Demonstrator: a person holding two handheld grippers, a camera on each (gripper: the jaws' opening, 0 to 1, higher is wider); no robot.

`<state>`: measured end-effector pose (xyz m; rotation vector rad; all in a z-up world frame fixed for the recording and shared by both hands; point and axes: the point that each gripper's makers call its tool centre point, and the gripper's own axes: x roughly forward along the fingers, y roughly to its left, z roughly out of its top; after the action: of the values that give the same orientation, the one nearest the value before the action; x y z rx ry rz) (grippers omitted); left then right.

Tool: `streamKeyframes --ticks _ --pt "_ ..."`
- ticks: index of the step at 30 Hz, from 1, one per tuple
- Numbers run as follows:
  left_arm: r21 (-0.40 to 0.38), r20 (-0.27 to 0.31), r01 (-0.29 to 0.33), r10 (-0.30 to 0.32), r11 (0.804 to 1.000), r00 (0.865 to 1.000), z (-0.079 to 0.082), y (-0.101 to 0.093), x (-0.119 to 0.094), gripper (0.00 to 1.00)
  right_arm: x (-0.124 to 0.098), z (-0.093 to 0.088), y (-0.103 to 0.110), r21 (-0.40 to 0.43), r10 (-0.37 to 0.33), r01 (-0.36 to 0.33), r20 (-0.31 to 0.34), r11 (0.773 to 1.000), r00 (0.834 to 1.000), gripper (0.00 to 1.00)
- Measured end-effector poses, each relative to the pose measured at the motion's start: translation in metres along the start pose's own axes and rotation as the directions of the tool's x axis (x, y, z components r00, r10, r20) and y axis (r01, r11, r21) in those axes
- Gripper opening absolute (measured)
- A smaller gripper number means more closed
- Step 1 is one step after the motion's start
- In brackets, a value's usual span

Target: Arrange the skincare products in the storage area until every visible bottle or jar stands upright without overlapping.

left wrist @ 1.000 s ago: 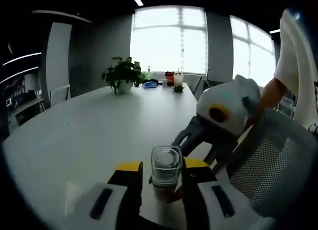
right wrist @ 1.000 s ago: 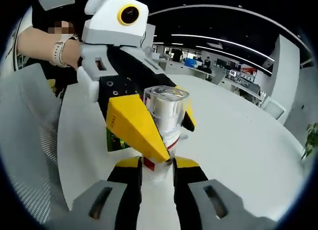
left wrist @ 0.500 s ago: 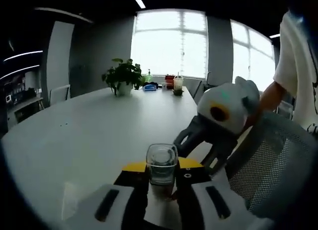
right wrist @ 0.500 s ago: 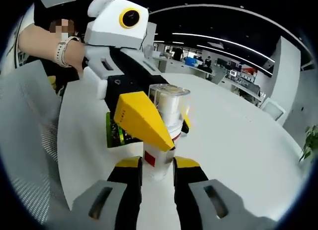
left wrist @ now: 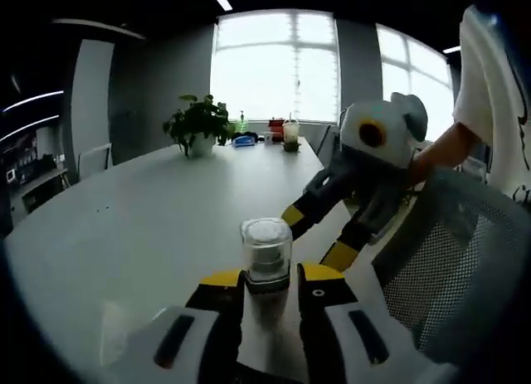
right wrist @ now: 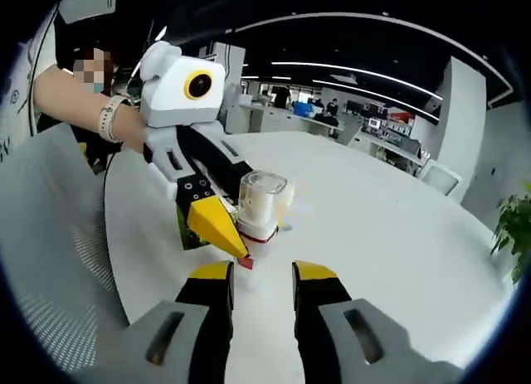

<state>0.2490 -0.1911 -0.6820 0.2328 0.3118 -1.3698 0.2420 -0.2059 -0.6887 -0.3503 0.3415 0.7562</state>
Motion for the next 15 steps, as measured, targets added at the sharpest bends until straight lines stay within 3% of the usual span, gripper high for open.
streamKeyframes --ticks 4,8,15 --pt "0.002 -0.009 -0.001 0.001 1.000 1.000 -0.001 0.000 -0.001 0.20 -0.004 0.015 0.003 0.014 0.012 -0.013 0.040 1.000 0.999 0.27" --pt "0.010 -0.014 0.001 -0.001 1.000 1.000 -0.002 0.000 -0.001 0.19 -0.008 0.025 0.010 -0.023 0.048 -0.047 0.051 0.999 0.998 0.27" --pt "0.019 -0.022 0.004 -0.003 1.000 1.000 -0.003 0.005 -0.006 0.18 -0.002 0.049 0.004 -0.013 0.074 -0.073 0.108 0.997 0.991 0.28"
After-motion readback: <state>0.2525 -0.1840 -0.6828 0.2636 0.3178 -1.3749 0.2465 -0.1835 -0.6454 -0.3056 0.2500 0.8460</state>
